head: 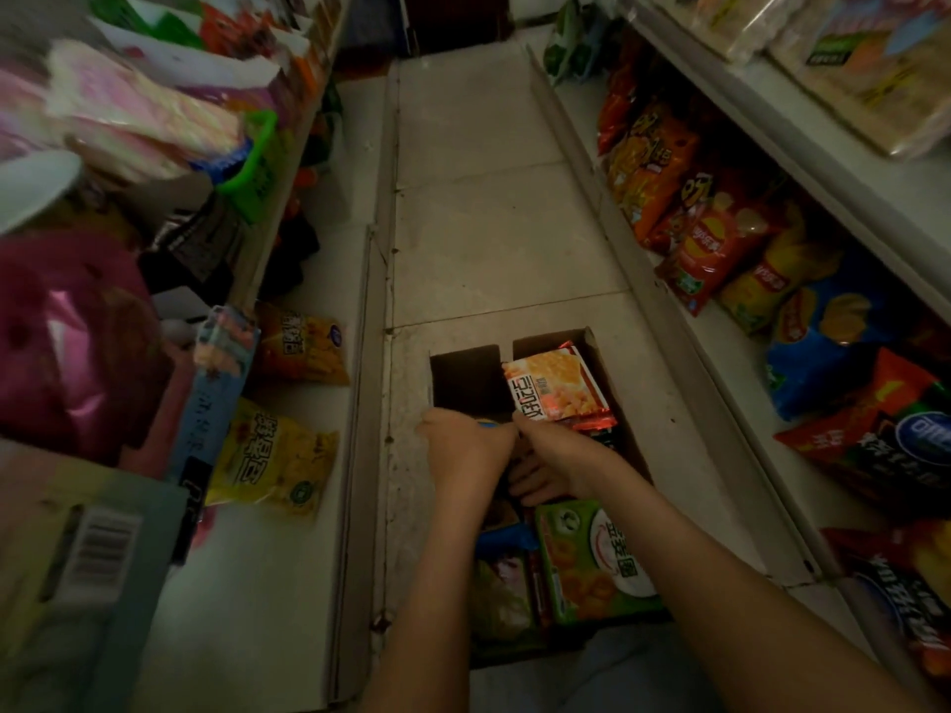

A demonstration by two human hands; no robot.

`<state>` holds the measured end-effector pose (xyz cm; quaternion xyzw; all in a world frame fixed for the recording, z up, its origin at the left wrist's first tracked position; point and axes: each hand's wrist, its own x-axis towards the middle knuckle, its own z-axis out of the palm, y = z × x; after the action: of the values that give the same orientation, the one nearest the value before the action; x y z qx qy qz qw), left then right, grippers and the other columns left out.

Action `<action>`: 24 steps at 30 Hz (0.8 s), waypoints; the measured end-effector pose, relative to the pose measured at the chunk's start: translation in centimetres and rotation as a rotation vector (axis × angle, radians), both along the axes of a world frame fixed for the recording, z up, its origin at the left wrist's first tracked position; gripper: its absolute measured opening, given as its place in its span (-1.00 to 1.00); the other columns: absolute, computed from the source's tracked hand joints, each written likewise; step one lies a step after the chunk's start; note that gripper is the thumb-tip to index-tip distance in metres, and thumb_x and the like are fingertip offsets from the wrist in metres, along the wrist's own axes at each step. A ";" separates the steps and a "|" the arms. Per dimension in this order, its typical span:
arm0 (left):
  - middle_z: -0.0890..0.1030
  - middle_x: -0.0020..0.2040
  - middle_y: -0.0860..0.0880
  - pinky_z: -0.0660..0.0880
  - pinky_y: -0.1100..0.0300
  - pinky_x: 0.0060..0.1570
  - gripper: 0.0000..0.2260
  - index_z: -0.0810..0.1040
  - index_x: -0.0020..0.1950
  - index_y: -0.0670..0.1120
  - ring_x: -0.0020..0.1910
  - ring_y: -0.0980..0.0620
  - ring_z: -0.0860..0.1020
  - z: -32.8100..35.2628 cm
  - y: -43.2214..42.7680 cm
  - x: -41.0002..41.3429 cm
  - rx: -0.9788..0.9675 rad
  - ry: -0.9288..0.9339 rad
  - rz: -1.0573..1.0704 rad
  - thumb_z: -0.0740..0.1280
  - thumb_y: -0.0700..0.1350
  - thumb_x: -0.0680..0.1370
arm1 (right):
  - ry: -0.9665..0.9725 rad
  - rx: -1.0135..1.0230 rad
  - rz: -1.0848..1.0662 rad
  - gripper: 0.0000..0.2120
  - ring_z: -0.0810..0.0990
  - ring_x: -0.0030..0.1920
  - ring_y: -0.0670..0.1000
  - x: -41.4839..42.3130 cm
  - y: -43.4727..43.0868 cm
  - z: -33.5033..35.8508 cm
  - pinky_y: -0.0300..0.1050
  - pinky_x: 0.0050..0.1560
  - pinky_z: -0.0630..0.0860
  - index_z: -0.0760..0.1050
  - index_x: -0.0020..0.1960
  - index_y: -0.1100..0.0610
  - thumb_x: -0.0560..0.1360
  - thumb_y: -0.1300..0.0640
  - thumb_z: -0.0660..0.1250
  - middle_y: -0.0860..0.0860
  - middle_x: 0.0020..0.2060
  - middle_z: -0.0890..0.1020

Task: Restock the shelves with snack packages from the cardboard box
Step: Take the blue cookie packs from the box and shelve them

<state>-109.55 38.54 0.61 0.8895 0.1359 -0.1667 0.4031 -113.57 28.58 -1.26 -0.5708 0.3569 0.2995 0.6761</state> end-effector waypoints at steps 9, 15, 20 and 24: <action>0.32 0.30 -0.16 0.37 0.16 -0.10 -0.33 0.17 0.29 -0.18 0.21 -0.17 0.45 10.8 0.0 -0.5 0.078 -0.281 -0.191 0.44 0.07 0.38 | -0.327 0.406 -0.381 -0.74 0.64 -0.27 -0.02 2.6 1.5 8.6 -0.19 -0.35 0.55 0.56 -0.02 0.11 0.58 -0.01 0.15 0.03 -0.27 0.67; 0.35 0.23 -0.14 0.31 0.15 -0.08 -0.36 0.18 0.27 -0.12 0.18 -0.16 0.44 18.9 -1.2 -0.7 0.132 -0.476 -0.428 0.31 0.27 0.44 | -0.625 0.356 -0.401 -0.74 0.67 -0.32 -0.08 2.2 -1.9 16.4 -0.23 -0.38 0.58 0.52 0.06 0.18 0.61 0.08 0.10 0.03 -0.27 0.70; 0.56 0.07 -0.06 0.53 0.07 -0.03 -0.42 0.37 0.21 -0.12 0.00 -0.04 0.57 24.2 -3.8 2.1 -0.198 -0.366 -0.407 0.25 0.32 0.44 | -0.787 0.102 -0.317 -0.79 0.67 -0.26 -0.06 -0.7 -6.3 23.4 -0.20 -0.28 0.61 0.52 0.10 0.15 0.59 0.11 0.16 0.04 -0.18 0.69; 0.66 0.00 -0.10 0.59 0.16 -0.17 -0.59 0.53 0.18 -0.20 -0.13 0.02 0.63 27.5 -8.0 2.6 -0.797 0.037 -0.558 0.34 0.08 0.50 | -0.879 -0.149 -0.320 -0.85 0.61 -0.40 -0.10 -5.0 -9.4 29.4 -0.30 -0.43 0.51 0.49 0.06 0.21 0.56 0.18 0.19 0.07 -0.26 0.63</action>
<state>-106.94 30.58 28.06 0.6654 -0.1749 -0.3234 0.6497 -118.55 19.20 28.17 -0.6282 0.1408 -0.1050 0.7580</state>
